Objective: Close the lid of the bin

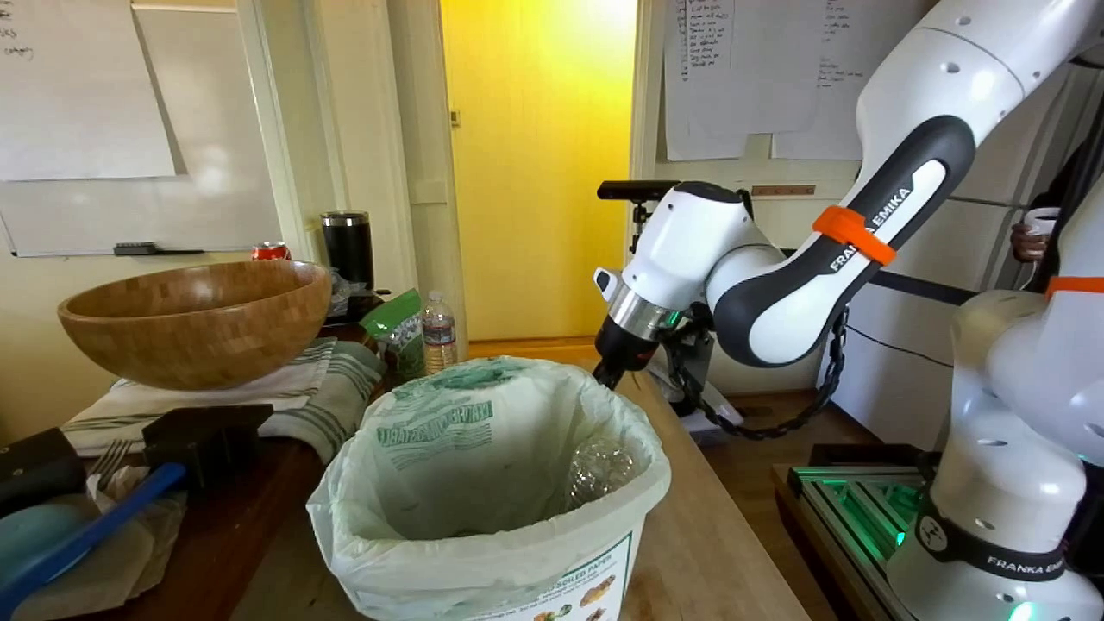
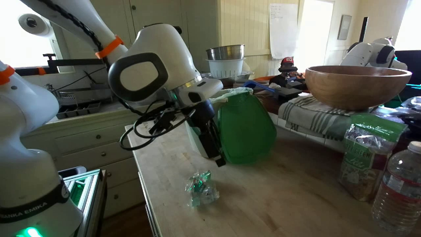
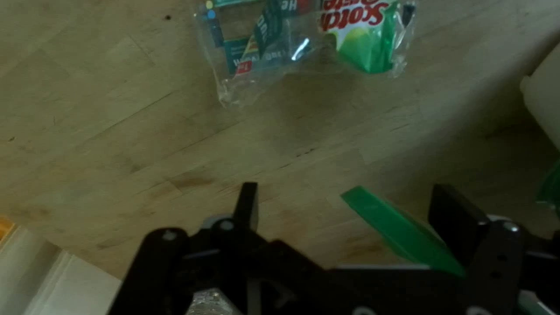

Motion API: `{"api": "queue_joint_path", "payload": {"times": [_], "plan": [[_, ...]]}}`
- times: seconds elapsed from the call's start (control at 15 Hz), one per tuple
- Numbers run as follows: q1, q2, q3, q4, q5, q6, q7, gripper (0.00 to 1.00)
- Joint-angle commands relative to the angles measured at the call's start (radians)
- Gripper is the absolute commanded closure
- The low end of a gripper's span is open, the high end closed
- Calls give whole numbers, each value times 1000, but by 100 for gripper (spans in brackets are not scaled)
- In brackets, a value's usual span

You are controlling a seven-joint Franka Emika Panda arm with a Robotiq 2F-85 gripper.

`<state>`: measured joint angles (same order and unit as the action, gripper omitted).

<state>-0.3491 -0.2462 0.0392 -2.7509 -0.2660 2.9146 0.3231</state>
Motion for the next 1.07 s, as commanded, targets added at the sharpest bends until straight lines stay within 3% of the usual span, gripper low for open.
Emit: {"api": "queue_joint_path", "payload": {"times": [0.0,0.27,1.0], "plan": [[-5,48,-1,0,39,81,117,0],[52,55,-32,1,125,147,129,0],[68,67,-47,3,217,101,174,0]]}}
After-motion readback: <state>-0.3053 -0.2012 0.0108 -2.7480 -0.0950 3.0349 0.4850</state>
